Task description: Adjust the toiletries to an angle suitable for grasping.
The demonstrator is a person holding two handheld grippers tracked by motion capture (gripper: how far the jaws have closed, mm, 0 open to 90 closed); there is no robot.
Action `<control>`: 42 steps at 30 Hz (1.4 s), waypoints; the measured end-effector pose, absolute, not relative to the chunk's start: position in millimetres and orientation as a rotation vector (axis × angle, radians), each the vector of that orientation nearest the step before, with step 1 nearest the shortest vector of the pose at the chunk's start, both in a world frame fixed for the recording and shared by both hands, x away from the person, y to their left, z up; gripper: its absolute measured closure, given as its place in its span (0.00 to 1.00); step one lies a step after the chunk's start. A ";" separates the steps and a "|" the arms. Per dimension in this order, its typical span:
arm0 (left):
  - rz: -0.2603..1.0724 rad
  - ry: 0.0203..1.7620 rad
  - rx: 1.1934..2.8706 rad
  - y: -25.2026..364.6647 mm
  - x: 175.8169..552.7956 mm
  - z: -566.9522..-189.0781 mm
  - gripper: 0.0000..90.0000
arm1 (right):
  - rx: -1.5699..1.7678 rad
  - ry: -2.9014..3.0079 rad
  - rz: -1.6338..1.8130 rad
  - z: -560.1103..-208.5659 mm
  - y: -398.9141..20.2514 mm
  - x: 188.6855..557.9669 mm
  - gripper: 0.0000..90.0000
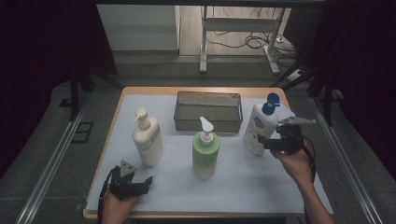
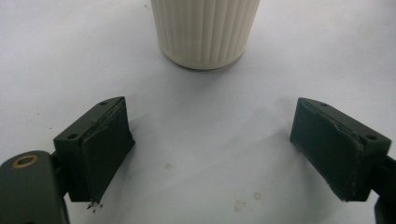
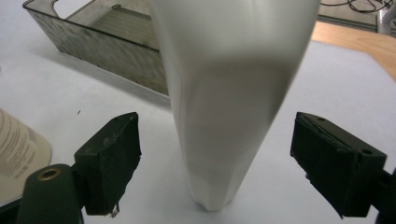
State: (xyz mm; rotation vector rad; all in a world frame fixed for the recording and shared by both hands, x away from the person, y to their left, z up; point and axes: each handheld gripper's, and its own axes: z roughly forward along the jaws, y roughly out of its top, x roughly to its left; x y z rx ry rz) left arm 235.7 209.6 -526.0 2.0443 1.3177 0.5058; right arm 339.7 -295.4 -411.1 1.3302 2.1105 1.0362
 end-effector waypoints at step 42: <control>0.504 1.319 2.044 209.7 235.9 -525.9 0.13 | 1.291 2.083 1.022 -391.1 -272.5 364.3 0.44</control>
